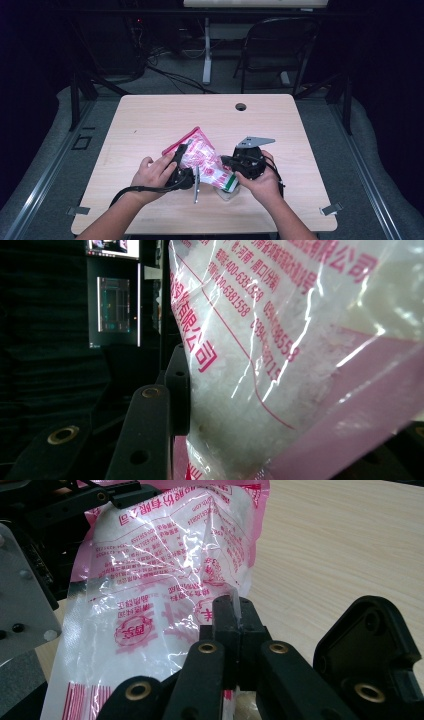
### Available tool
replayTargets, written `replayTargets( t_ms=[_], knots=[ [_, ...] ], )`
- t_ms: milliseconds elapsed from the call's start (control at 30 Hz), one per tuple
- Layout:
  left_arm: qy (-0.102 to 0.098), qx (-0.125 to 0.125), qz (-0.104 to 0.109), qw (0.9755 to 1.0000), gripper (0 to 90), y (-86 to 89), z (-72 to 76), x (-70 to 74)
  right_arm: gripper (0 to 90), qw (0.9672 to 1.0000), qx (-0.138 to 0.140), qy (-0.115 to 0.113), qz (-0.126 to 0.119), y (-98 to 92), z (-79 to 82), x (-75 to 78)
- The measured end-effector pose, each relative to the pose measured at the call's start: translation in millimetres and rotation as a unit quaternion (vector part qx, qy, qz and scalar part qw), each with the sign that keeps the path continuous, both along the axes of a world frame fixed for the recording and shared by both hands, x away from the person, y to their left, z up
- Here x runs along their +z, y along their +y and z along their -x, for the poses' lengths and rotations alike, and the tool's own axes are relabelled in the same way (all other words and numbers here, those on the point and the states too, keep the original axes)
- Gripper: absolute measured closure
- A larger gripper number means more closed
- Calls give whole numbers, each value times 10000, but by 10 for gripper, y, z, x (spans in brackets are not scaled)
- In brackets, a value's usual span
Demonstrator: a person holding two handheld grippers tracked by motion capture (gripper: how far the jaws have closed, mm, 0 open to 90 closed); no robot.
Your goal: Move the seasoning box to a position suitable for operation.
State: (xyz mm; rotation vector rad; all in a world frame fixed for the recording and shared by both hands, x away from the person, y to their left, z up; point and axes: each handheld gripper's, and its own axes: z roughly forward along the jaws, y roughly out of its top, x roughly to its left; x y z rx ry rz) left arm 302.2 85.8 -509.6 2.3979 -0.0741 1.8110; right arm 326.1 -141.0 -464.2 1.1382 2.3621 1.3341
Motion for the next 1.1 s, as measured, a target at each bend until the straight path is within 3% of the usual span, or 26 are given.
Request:
replayTargets(
  t_ms=[267, 667, 1100],
  knots=[
    [-58, -3, -66, 10000, 627, -1, 9, 35, 900, 10000, 1, -48, -42, -4, 7, 19],
    [-302, -23, -152, 9994, 628, -17, 21, 31, 900, 9999, -31, -92, -64, -14, 13, 20],
    [-344, -38, -261, 9991, 630, -16, 27, 24, 900, 9999, -38, -52, -77, -14, 4, -2]
  ],
)
